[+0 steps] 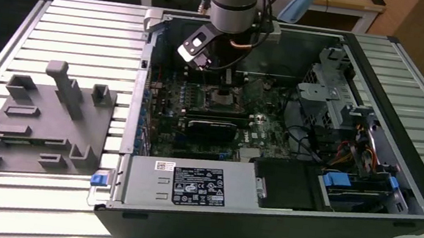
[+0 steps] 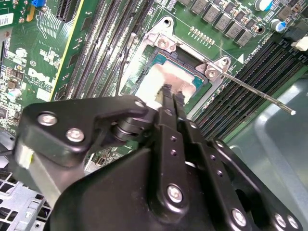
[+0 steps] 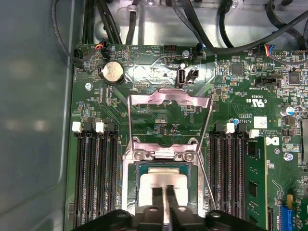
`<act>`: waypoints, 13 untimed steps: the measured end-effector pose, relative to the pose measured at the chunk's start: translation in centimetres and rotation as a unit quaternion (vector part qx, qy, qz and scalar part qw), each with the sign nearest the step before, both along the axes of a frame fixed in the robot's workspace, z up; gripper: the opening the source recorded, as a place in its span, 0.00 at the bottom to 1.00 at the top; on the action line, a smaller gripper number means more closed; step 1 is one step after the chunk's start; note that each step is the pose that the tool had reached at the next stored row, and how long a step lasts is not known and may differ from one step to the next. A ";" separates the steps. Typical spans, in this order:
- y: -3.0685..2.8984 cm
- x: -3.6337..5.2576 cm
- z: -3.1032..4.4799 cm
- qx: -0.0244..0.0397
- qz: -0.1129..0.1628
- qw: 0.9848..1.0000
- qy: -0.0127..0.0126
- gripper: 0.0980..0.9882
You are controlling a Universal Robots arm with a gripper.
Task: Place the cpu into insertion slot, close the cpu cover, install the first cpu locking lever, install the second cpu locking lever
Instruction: 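Place the cpu into insertion slot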
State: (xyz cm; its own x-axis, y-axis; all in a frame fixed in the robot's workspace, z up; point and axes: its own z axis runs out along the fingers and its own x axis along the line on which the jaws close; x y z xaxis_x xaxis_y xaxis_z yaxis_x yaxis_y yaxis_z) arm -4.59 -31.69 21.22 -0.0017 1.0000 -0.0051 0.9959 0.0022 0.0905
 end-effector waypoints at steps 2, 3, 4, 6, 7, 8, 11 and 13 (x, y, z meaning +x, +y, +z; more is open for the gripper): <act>0.00 0.00 0.00 0.000 0.000 1.000 0.000 0.03; 0.00 0.00 0.00 0.000 0.000 1.000 0.000 0.01; 0.00 0.00 0.00 0.000 0.000 1.000 0.000 0.01; 0.00 0.00 0.00 0.000 0.000 1.000 0.000 0.01; 0.00 0.00 0.00 0.000 0.000 1.000 0.000 0.01; 0.00 0.00 0.00 0.000 0.000 1.000 0.000 0.01; 0.00 0.00 0.24 0.000 0.000 1.000 0.000 0.01; 0.00 0.00 0.57 0.000 0.000 1.000 0.000 0.01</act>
